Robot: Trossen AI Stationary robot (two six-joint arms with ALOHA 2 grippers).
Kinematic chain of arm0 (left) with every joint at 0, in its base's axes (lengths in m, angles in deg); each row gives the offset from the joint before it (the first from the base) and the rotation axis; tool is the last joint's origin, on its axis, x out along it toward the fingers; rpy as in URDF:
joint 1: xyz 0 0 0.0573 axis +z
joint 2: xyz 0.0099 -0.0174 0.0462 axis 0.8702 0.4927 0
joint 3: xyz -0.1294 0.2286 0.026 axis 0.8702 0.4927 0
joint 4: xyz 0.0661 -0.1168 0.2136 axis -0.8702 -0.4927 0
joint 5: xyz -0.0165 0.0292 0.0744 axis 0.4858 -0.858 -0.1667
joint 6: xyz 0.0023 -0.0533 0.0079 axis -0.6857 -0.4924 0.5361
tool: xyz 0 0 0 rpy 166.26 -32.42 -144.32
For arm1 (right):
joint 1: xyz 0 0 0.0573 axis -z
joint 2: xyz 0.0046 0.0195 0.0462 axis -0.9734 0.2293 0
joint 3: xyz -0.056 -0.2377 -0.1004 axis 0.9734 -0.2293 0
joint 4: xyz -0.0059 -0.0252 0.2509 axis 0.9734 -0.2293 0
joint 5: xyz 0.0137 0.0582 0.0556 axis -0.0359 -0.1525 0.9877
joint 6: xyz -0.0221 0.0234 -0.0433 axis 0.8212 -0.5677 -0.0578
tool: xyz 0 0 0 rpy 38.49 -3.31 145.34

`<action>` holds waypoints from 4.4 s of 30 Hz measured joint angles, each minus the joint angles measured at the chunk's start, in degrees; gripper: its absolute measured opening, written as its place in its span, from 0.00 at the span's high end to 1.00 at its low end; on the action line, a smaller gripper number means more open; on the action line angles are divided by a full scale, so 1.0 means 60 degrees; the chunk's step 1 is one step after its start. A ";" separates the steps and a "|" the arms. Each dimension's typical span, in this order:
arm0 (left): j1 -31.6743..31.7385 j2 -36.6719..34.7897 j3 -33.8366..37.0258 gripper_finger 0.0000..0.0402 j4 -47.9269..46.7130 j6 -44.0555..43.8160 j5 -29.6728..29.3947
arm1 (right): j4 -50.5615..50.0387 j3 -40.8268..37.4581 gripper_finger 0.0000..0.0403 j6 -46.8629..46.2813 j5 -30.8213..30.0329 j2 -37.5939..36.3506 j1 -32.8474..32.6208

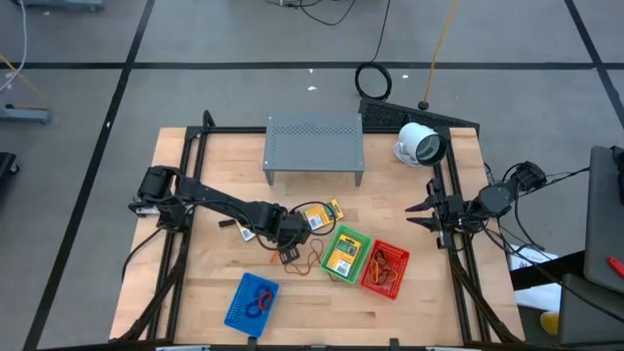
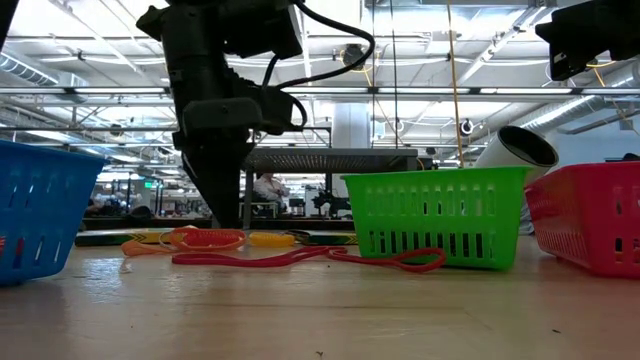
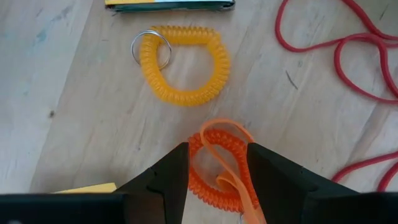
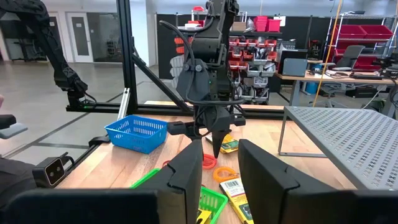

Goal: Pick & Place Office Desk Supplies
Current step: Put the orange rubber band into the red bin

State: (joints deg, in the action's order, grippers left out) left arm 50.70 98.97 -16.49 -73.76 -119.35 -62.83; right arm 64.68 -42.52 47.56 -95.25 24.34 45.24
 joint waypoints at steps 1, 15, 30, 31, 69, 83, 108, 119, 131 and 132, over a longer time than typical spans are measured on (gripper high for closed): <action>0.0000 0.0000 0.0003 0.58 0.0000 -0.0003 0.0068 | 0.0000 0.0000 0.77 0.0000 -0.0002 0.0000 0.0003; 0.0002 0.0128 0.0014 0.58 0.0061 0.0164 0.0216 | 0.0000 0.0000 0.76 0.0000 -0.0003 0.0000 0.0004; 0.0025 0.0197 0.0014 0.58 0.0296 0.0241 0.0227 | 0.0000 -0.0002 0.77 0.0000 -0.0002 0.0004 0.0002; 0.0024 0.0197 0.0014 0.58 0.0302 0.0241 0.0227 | 0.0000 0.0000 0.77 0.0000 -0.0004 0.0000 0.0004; -0.0892 -0.0901 0.0007 0.99 0.0187 0.0448 -0.0518 | 0.0000 0.0000 0.77 0.0000 0.0000 0.0000 0.0002; -0.1851 -0.1589 -0.0248 0.99 0.2340 0.1762 -0.1295 | 0.0000 0.0000 0.76 -0.0002 0.0000 0.0002 0.0000; -0.1139 0.4378 -0.8020 1.00 0.4614 0.6684 0.0243 | 0.0003 0.0000 0.76 -0.0004 0.0000 0.0004 0.0003; -0.0546 0.5364 -0.8116 0.99 0.5344 0.6001 0.0212 | 0.0000 0.0000 0.76 -0.0002 0.0000 0.0000 0.0000; -0.0409 0.5825 -0.8116 0.95 0.5235 0.5908 -0.0036 | 0.0000 0.0000 0.76 0.0000 -0.0002 0.0004 0.0000; -0.0433 0.5825 -0.8116 0.94 0.5232 0.5948 -0.0030 | 0.0000 0.0000 0.77 0.0000 -0.0001 0.0004 0.0001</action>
State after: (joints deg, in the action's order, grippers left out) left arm 48.10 133.92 -65.19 -42.36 -83.66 -63.01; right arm 64.68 -42.52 47.56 -95.26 24.37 45.24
